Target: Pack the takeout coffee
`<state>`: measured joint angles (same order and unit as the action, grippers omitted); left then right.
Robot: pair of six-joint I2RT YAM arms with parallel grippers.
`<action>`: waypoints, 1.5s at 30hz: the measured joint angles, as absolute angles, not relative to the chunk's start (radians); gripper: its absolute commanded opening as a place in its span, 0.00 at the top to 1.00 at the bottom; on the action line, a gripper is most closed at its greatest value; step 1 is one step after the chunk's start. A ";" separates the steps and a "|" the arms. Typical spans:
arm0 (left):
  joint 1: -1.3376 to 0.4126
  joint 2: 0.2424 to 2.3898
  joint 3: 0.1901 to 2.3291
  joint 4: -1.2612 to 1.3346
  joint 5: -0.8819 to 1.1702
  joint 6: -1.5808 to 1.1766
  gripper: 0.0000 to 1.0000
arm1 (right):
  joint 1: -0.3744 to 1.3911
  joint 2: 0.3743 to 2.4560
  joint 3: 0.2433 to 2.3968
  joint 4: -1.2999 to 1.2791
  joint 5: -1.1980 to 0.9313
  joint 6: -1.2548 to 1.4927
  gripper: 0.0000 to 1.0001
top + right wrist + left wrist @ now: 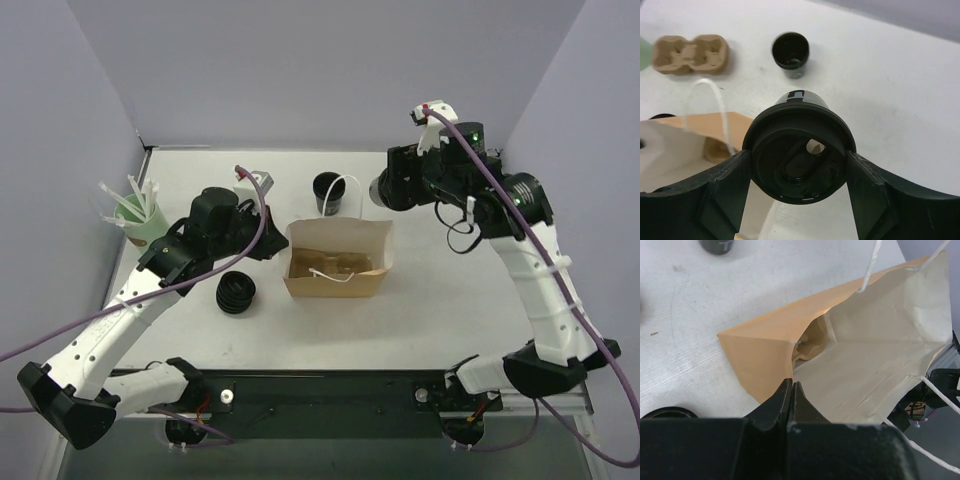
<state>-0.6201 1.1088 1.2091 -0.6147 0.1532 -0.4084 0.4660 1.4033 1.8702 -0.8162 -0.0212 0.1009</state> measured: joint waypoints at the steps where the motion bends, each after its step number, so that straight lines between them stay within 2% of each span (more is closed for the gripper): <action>1: -0.620 1.109 1.201 -0.600 0.159 -0.405 1.00 | 0.497 1.372 1.877 -0.814 -0.023 0.099 0.52; 6: -0.620 1.118 1.185 -0.539 0.189 -0.387 1.00 | 0.610 1.227 1.877 -0.808 -0.010 0.079 0.52; 13: -0.620 1.132 1.160 -0.468 0.234 -0.350 1.00 | 0.766 1.072 1.768 -0.781 -0.080 -0.011 0.54; 20: -0.620 1.174 1.174 -0.460 0.253 -0.327 1.00 | 0.955 1.117 1.739 -0.771 -0.069 -0.057 0.56; 27: -0.620 1.179 1.187 -0.469 0.252 -0.327 1.00 | 1.143 1.227 1.806 -0.766 0.080 -0.120 0.55; 39: -0.618 1.193 1.200 -0.487 0.253 -0.328 1.00 | 1.266 1.249 1.886 -0.754 0.222 -0.176 0.55; 45: -0.616 1.179 1.194 -0.480 0.260 -0.326 1.00 | 1.270 1.232 1.768 -0.735 0.263 -0.205 0.55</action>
